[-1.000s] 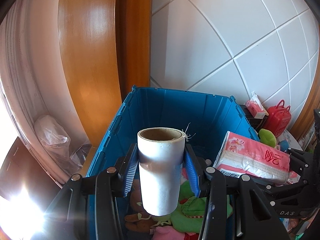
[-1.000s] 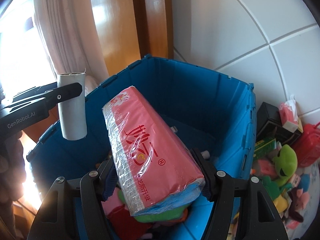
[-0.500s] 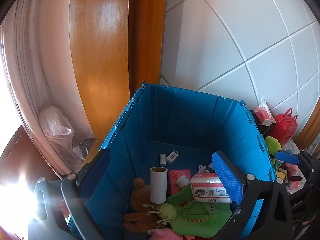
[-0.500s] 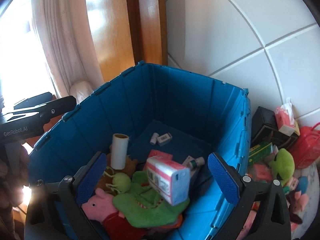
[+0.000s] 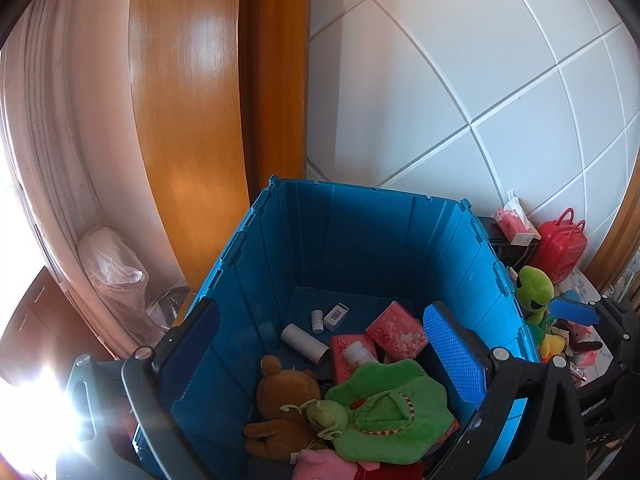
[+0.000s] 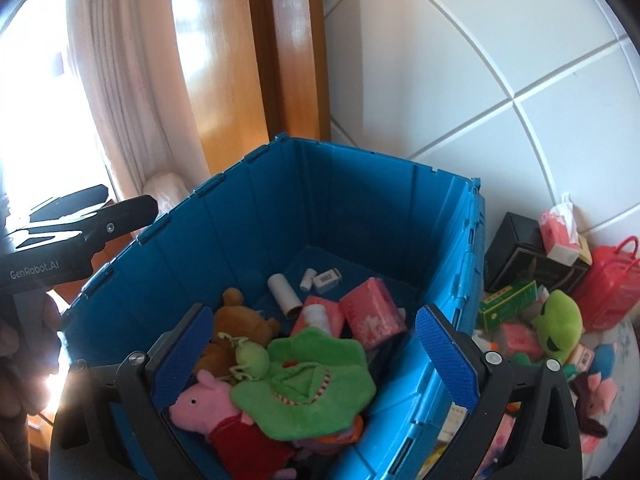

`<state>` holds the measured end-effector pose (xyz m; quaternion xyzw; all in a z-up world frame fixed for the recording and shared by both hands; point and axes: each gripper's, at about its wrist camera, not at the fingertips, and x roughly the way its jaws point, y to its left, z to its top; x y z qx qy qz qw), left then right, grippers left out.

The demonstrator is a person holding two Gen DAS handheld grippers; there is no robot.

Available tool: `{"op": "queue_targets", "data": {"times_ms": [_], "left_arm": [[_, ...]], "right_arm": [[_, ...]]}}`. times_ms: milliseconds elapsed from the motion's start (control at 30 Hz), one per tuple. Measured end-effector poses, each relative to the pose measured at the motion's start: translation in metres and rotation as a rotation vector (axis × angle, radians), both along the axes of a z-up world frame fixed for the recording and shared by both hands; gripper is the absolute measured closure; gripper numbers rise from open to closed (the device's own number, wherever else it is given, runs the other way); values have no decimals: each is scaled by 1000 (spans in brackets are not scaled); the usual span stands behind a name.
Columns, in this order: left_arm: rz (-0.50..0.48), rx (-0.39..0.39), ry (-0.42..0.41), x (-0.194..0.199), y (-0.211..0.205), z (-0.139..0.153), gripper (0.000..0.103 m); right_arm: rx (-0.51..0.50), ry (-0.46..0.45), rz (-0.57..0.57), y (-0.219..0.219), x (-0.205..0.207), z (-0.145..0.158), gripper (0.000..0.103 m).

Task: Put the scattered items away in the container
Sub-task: 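Move both tools back over the pile of items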

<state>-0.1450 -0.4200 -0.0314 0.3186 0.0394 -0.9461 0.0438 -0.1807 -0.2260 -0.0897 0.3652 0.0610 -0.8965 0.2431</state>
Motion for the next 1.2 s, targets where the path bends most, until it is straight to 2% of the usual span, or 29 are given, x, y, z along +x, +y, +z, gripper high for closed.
{"op": "queue_targets", "data": {"times_ms": [367,800,1000,1200], "left_arm": [[-32,-41,10,31,44,14,0],[-102,-82,-12,52,145,21,0],[-160,-55,-47,56,199,7,0],[-233,-47,-121,58,254,-29,0]], "right_arm": [[-45,31,-24,37,37,13,0],[-75,31,-80,129,72,23,0],[-72,16,-128,193,85,11,0],[-93,-13,-211,276,99,-9,0]]}}
